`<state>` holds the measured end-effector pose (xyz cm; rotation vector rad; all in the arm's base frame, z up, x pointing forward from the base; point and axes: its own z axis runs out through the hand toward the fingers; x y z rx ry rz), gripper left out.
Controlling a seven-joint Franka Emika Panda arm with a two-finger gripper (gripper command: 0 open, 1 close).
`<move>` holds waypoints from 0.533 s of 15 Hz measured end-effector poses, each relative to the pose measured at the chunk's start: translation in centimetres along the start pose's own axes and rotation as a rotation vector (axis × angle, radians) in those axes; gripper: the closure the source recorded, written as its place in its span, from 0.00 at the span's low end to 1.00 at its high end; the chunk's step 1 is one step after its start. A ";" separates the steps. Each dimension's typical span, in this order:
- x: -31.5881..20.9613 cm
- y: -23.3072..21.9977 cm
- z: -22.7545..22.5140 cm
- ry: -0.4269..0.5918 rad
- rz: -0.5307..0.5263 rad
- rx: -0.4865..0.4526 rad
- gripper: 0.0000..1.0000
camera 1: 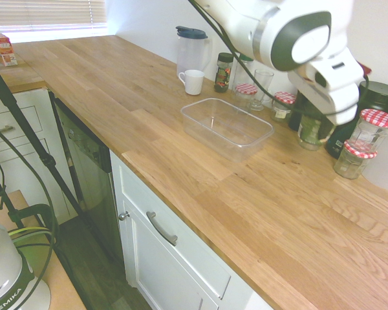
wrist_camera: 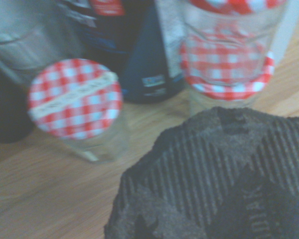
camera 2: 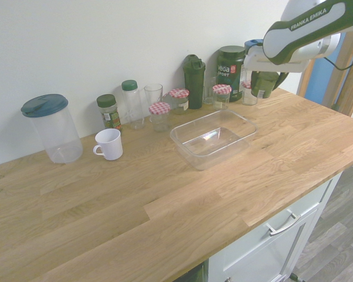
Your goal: Put the cereal into the container
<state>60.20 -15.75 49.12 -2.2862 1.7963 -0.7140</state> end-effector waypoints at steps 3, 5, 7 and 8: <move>-8.2 -1.6 -4.2 0.011 -0.073 0.023 1.00; -13.6 -1.7 -5.0 0.007 -0.116 0.022 1.00; -17.8 -1.4 -4.8 -0.006 -0.151 0.012 1.00; -19.4 -1.2 -4.4 -0.011 -0.164 0.002 1.00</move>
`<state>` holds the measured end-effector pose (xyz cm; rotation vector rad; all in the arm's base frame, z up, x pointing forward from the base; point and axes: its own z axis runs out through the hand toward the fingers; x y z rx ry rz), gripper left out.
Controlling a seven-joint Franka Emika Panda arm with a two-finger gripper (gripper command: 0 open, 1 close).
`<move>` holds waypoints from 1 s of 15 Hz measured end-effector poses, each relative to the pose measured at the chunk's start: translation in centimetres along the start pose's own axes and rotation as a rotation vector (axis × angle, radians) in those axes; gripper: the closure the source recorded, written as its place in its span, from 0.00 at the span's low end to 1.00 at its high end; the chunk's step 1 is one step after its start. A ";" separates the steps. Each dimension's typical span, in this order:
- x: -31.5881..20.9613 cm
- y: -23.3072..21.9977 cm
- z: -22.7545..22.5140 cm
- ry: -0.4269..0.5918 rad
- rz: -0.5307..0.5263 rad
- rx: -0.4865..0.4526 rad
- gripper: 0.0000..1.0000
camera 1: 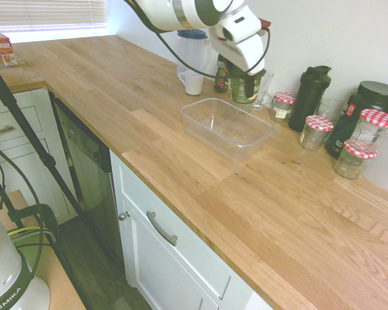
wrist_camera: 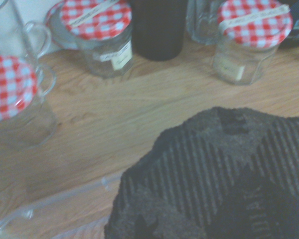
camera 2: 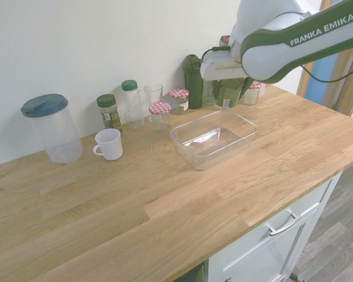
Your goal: Put the cereal into the container
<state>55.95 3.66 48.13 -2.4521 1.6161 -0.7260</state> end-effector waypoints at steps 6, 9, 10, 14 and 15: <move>-4.5 -0.1 5.1 -0.037 -0.040 -0.041 1.00; -5.8 -1.1 7.7 -0.060 -0.052 -0.050 1.00; -6.1 -1.5 8.4 -0.064 -0.055 -0.054 1.00; -6.1 -2.3 11.3 -0.072 -0.053 -0.073 1.00; -6.1 -2.5 12.0 -0.073 -0.051 -0.075 1.00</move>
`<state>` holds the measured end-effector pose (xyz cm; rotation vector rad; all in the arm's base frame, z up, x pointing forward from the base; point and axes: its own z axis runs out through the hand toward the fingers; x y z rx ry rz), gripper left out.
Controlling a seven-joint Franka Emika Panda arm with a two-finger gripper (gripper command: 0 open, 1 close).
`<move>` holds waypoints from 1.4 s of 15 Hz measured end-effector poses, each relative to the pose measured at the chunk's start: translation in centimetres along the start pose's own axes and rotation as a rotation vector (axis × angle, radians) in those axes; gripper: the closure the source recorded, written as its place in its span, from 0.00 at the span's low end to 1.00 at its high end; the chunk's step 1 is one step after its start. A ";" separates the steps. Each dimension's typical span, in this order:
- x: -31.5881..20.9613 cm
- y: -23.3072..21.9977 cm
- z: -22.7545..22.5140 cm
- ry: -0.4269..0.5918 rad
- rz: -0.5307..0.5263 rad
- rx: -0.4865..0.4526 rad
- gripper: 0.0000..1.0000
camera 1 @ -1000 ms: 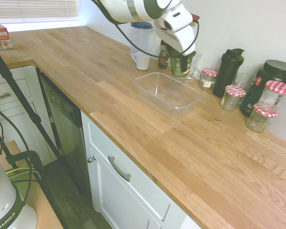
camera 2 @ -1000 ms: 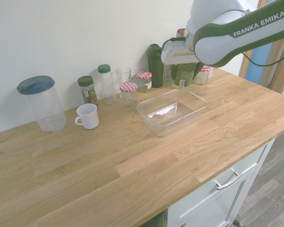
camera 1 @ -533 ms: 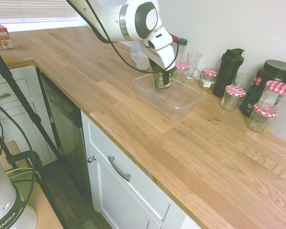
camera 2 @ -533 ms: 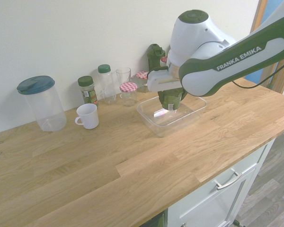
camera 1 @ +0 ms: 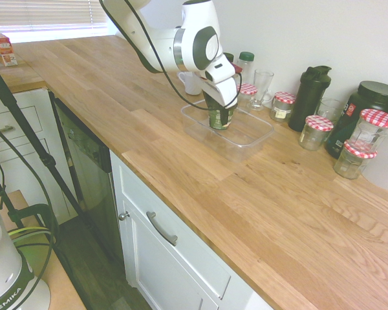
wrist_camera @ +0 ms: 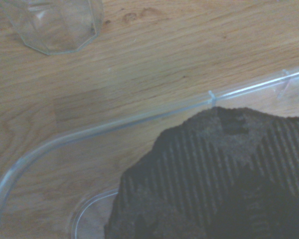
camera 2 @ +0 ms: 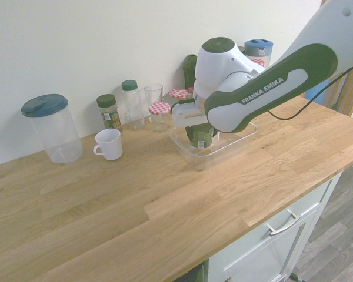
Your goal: Put the cereal into the container
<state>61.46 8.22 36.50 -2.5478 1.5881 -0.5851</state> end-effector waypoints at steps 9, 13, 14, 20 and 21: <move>1.2 -0.7 0.9 0.007 0.018 -0.004 0.00; 1.5 -0.6 1.0 0.008 0.019 -0.008 0.00; 1.6 -0.6 1.0 0.008 0.019 -0.009 0.00; 0.6 -0.4 1.1 0.001 -0.005 -0.014 0.00; 0.4 -0.1 1.2 -0.002 -0.011 -0.021 0.00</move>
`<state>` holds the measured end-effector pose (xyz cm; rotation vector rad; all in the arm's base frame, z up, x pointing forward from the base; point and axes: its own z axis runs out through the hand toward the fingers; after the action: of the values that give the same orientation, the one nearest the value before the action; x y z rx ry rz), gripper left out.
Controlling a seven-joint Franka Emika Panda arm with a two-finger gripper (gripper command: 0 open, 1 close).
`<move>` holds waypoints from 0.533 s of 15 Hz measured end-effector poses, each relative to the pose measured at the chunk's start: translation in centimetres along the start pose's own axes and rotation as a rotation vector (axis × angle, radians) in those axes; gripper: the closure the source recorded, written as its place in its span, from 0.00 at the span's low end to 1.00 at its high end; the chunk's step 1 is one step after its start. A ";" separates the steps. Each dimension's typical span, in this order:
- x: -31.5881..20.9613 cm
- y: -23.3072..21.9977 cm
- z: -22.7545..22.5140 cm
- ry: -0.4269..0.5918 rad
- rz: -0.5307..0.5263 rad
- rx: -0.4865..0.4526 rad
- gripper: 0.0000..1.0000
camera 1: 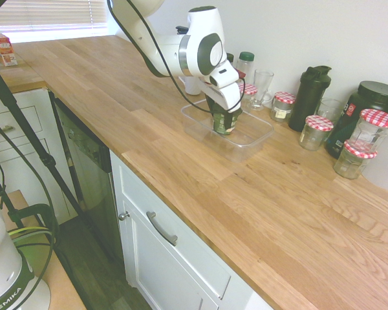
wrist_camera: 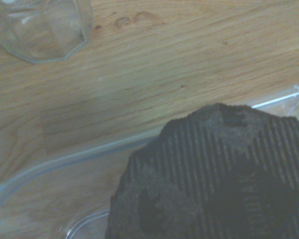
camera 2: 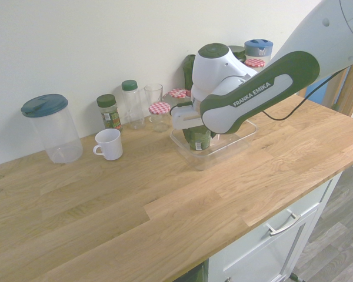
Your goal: Put the cereal into the container
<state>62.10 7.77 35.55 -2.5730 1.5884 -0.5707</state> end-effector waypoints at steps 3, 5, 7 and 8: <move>0.1 1.4 -0.1 0.000 -0.001 -0.016 0.00; 0.2 2.4 -1.0 0.001 -0.005 -0.017 0.00; -0.1 3.3 -2.4 -0.004 -0.024 -0.012 0.00; -0.2 3.8 -3.3 -0.012 -0.031 -0.015 0.00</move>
<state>57.66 6.60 37.67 -2.6108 1.5581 -0.5474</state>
